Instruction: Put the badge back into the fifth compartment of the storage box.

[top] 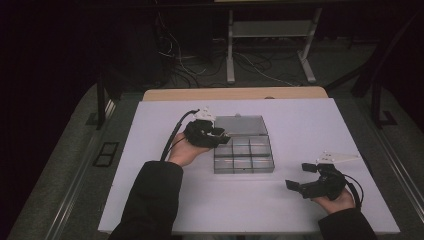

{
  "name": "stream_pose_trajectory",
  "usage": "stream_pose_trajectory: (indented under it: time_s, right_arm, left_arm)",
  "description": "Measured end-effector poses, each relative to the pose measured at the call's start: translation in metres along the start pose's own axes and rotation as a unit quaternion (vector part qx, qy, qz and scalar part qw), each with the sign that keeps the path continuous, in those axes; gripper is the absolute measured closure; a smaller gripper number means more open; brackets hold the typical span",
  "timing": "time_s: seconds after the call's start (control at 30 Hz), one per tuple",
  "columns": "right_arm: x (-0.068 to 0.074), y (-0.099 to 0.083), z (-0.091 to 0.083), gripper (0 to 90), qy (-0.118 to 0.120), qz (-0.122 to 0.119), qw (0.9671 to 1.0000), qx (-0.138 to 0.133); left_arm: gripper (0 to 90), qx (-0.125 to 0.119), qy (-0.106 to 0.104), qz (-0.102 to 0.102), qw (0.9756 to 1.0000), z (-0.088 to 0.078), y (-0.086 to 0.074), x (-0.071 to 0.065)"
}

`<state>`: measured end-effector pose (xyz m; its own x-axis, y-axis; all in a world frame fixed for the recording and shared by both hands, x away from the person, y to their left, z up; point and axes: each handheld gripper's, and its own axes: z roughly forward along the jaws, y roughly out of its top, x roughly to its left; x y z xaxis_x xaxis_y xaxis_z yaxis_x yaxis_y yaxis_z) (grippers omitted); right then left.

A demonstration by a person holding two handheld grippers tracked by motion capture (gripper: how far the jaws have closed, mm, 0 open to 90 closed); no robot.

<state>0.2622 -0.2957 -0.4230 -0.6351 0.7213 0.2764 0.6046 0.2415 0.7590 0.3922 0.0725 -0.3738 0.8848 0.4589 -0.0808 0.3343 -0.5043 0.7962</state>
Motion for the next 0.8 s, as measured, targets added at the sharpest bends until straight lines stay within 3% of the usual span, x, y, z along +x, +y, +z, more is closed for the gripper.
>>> stream_pose_trajectory:
  time_s: [0.4,0.8]
  right_arm:
    - [0.001,0.0,0.0,0.6,-0.001,-0.003,1.0,0.002]
    - [-0.004,-0.001,-0.003,0.6,-0.004,0.005,1.0,-0.002]
  left_arm:
    - [56.8,0.009,-0.006,-0.009,0.9999,0.025,0.009,0.003]
    - [56.8,0.012,-0.014,-0.024,0.9995,0.049,0.004,0.004]
